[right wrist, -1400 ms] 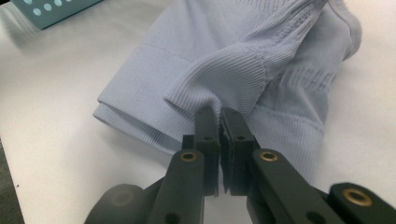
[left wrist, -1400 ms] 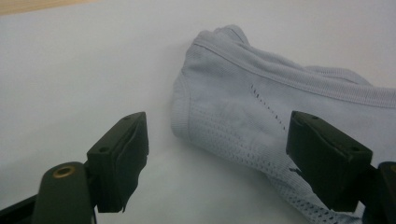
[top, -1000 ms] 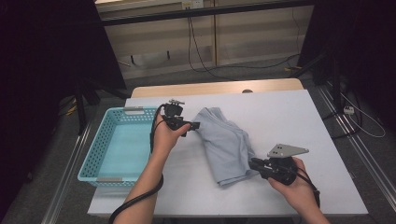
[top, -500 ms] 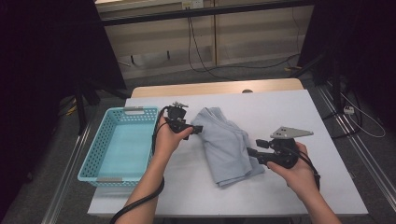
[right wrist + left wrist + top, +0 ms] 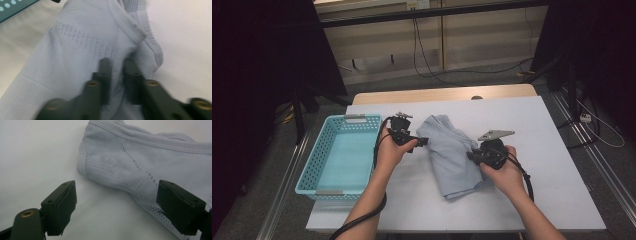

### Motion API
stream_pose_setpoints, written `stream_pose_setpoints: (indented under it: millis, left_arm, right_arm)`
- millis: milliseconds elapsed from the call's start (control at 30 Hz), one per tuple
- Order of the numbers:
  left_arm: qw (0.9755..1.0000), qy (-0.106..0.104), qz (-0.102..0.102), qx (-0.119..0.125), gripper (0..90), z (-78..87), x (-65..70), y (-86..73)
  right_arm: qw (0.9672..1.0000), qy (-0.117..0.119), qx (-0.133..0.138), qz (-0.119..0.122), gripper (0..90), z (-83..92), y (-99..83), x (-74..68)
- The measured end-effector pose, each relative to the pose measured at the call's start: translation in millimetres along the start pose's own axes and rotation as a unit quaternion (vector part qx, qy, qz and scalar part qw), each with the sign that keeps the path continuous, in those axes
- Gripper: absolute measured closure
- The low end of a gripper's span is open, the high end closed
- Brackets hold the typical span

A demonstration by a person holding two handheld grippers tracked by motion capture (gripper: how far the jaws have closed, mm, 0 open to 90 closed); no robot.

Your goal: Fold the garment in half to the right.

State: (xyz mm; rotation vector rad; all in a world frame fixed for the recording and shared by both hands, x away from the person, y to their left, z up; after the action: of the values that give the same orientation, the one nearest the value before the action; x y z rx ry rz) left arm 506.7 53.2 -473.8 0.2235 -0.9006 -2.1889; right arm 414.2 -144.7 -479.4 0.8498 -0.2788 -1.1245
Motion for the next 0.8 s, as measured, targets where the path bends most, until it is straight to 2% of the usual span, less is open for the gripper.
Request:
stream_pose_setpoints:
  millis: [133, 233, 367, 500, 600, 700, 800]
  left_arm:
    - [1.0, 0.001, 0.002, -0.001, 16.8, 0.8, -2.2, -0.2]
    - [1.0, 0.002, 0.003, -0.002, 16.8, 2.5, -5.2, 0.8]
    - [1.0, 0.008, 0.006, 0.001, 16.9, 4.8, -8.6, 3.7]
    - [0.9999, 0.012, 0.004, 0.001, 17.1, 4.2, -10.4, 5.2]
    - [0.9998, 0.016, 0.01, 0.002, 17.6, 1.3, -12.5, 5.8]
    - [0.9998, 0.016, 0.006, -0.005, 18.6, -1.6, -14.9, 4.3]
    - [0.9998, 0.016, 0.005, -0.005, 18.7, -3.7, -14.7, 2.6]
  right_arm:
    - [0.9999, -0.008, -0.005, 0.012, 88.3, 3.2, 0.2, 4.6]
    - [0.9998, -0.007, 0.019, 0.007, 88.3, 15.2, 5.5, 6.7]
    - [0.9991, -0.025, 0.033, -0.005, 88.3, 25.4, 4.5, 19.4]
    - [0.9989, -0.043, 0.004, -0.019, 87.8, 15.2, -16.2, 34.6]
    - [0.9991, -0.033, -0.003, -0.027, 87.4, 9.2, -23.1, 34.9]
    - [0.9995, -0.024, 0.004, -0.021, 83.2, 10.0, -20.2, 31.4]
    - [0.9996, -0.025, 0.002, -0.016, 73.1, 10.2, -19.9, 29.9]
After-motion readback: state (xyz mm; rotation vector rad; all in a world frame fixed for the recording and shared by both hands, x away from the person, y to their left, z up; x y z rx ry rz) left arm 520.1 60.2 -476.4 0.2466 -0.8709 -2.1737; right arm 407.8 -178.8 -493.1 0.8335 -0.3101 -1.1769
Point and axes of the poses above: each handheld gripper's, and its own axes: z roughly backward along the jaws, y roughly out of its top, x roughly to its right, the point moved 9 cm from there along -z, roughly forward along the jaws, and after that the axes turned 7 degrees about -z, right-handed, at the moved point
